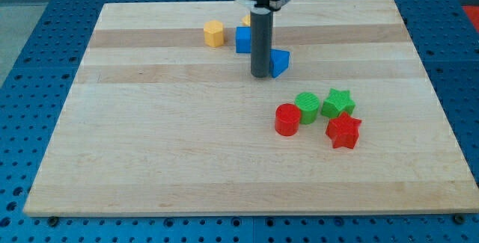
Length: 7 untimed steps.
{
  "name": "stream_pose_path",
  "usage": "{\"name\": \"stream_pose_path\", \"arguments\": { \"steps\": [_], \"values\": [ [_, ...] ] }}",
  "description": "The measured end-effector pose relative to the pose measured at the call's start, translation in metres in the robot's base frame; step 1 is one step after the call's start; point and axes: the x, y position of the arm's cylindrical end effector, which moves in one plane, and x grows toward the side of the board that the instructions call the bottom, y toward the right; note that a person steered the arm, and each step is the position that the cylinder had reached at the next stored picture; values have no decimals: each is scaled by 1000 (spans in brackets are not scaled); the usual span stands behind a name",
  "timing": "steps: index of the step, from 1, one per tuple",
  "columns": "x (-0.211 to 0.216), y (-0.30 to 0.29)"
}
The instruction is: Separate the red circle from the green circle
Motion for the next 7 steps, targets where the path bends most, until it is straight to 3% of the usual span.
{"name": "stream_pose_path", "arguments": {
  "steps": [1,3,4,5,7],
  "values": [
    [30,16],
    [30,143],
    [45,166],
    [96,175],
    [100,174]
  ]
}}
